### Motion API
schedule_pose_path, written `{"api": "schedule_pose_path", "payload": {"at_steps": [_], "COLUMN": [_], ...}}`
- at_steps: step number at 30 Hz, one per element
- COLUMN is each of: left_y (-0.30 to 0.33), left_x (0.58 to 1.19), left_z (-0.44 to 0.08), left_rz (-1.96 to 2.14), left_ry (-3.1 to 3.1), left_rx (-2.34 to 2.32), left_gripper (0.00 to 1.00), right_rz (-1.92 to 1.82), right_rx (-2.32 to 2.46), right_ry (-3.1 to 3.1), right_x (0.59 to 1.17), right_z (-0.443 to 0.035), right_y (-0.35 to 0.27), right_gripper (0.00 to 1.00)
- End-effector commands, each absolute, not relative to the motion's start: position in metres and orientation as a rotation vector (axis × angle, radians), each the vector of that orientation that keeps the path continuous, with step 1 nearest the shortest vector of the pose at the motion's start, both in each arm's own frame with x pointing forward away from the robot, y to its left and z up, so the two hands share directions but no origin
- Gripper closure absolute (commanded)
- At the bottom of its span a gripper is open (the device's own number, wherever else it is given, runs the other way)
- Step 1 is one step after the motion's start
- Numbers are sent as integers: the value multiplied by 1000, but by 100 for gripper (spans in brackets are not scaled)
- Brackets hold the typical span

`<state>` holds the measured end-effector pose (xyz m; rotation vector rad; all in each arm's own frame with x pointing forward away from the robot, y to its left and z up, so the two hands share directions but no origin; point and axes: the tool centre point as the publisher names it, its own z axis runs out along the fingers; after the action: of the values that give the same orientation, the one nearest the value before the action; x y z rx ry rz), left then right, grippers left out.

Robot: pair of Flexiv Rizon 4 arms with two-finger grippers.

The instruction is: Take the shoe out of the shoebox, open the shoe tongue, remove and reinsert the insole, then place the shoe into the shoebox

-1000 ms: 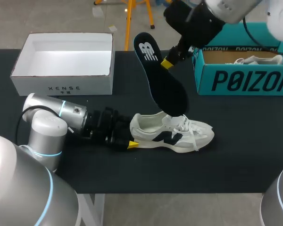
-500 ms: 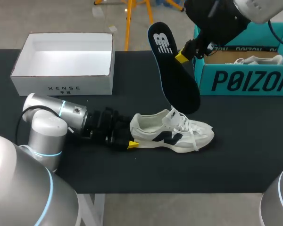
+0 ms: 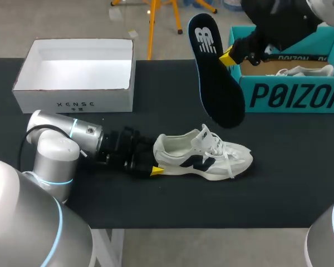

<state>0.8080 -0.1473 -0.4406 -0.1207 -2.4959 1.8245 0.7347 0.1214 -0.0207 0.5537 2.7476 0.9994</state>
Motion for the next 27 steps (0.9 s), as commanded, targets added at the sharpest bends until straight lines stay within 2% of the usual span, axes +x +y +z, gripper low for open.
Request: {"api": "schedule_pose_path", "payload": {"at_steps": [1, 12, 13, 14, 15, 27], "left_y": [-150, -150, -149, -147, -145, -113], "left_x": [810, 810, 810, 809, 809, 804], "left_z": [-447, -447, -447, -448, -448, -452], "left_rz": [1820, 1820, 1812, 1781, 1773, 1576], "left_ry": [-2496, -2496, -2515, -2559, -2584, -2766], "left_rx": [-122, -122, -106, -102, -86, -68], "left_gripper": [100, 100, 75, 24, 0, 0], "right_rz": [984, 984, 984, 984, 984, 984], "right_rx": [557, 557, 557, 557, 557, 557], "right_ry": [2760, 2760, 2760, 2760, 2760, 2760], "right_x": [740, 740, 740, 740, 740, 740], "right_z": [-20, -20, -20, -20, -20, -20], "right_y": [128, 128, 128, 128, 128, 128], "right_gripper": [100, 100, 100, 100, 100, 100]}}
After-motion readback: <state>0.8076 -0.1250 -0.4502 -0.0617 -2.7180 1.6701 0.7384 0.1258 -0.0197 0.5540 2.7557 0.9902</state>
